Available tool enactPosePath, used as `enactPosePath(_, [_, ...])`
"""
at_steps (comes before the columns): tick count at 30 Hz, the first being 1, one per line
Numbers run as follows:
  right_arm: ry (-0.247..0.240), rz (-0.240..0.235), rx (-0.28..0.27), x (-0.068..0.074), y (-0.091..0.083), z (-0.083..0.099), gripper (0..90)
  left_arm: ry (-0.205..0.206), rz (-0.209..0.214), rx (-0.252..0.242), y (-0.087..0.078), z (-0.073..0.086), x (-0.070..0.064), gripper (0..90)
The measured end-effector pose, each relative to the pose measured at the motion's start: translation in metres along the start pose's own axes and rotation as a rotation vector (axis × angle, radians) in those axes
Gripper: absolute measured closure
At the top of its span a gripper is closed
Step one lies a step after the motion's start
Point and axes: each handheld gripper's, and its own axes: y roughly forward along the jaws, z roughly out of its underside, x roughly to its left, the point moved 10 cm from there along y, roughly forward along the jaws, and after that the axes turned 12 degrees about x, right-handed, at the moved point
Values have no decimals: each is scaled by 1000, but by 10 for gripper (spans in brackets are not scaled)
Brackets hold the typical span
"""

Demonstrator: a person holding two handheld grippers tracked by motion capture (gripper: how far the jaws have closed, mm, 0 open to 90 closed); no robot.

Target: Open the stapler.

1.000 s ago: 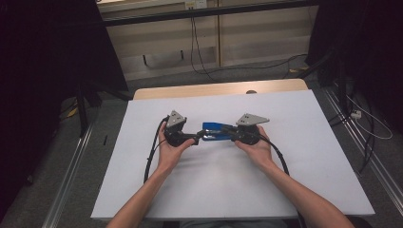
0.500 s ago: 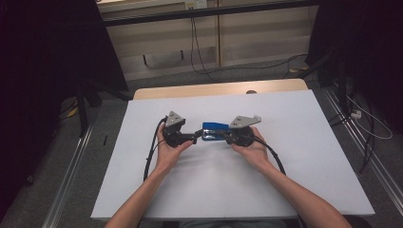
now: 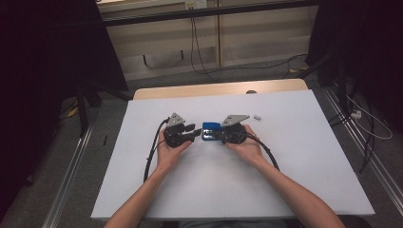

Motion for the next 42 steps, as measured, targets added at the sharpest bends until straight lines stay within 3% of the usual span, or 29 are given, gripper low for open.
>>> enactPosePath(2, [-1, 10, 12, -2, 0, 1, 900, 25, -17, 13, 3, 2, 0, 750])
enactPosePath(5, [-3, 13, 33, -5, 2, 4, 900, 27, -14, 24, 7, 3, -2, 847])
enactPosePath(9, [3, 11, 44, -5, 3, 4, 900, 22, -15, 34, 9, 2, -3, 900])
enactPosePath(13, [27, -8, 45, -6, 4, 4, 900, 34, -32, 55, 14, 3, -1, 900])
enactPosePath(24, [23, -5, 46, -6, 4, 4, 900, 48, -39, 82, 24, 4, -1, 900])
enactPosePath(32, [28, 11, 45, -5, 4, 4, 900, 48, -34, 55, 21, -1, -2, 900])
enactPosePath(38, [29, 14, 47, -5, 4, 4, 900, 13, -18, 28, 17, -7, -4, 900])
enactPosePath(42, [29, 14, 47, -5, 4, 4, 900, 14, -17, 16, 15, -11, -5, 900])
